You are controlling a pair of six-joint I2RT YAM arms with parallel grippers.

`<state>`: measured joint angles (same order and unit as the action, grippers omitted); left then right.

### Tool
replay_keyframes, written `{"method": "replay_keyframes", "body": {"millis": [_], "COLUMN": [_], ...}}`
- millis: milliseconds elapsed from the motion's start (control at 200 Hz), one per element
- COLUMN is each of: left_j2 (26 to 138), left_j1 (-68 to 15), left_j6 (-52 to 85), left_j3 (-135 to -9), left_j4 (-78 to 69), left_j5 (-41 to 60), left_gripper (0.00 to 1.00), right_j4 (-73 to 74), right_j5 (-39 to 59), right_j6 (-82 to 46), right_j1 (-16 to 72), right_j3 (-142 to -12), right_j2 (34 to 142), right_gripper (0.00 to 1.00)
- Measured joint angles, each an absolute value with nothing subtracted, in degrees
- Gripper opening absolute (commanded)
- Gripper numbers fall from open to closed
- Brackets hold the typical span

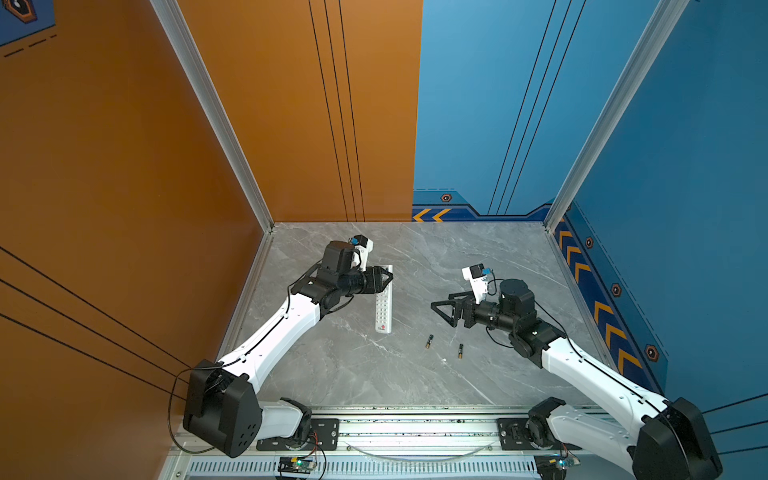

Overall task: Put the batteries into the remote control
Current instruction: 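Raise the remote upright while the right gripper moves toward its lower end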

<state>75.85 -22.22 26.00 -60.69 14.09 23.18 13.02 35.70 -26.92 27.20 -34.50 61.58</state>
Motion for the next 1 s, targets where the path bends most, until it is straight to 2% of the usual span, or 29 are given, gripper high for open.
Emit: {"method": "replay_keyframes", "body": {"millis": [205,521,1001], "left_j2": [73.95,72.16,71.35], "left_j1": [-19.86,-19.55,-19.55], "left_j6": [28.53,32.67,38.02], "left_j3": [-57.56,-56.21,-54.37], "left_j4": [6.22,-3.05,-12.47], "left_j5": [31.66,40.66,48.36], "left_gripper": [0.27,0.27,0.27], "right_j4": [20.21,24.49,35.42], "right_j5": [40.58,42.52,46.3], "right_j6": [-28.42,-29.04,-34.02], "right_j1": [29.93,33.01,35.68], "right_j3": [-33.95,-34.35,-36.91], "right_j2": [62.85,67.85,74.96], "right_gripper": [1.0,1.0,1.0]}}
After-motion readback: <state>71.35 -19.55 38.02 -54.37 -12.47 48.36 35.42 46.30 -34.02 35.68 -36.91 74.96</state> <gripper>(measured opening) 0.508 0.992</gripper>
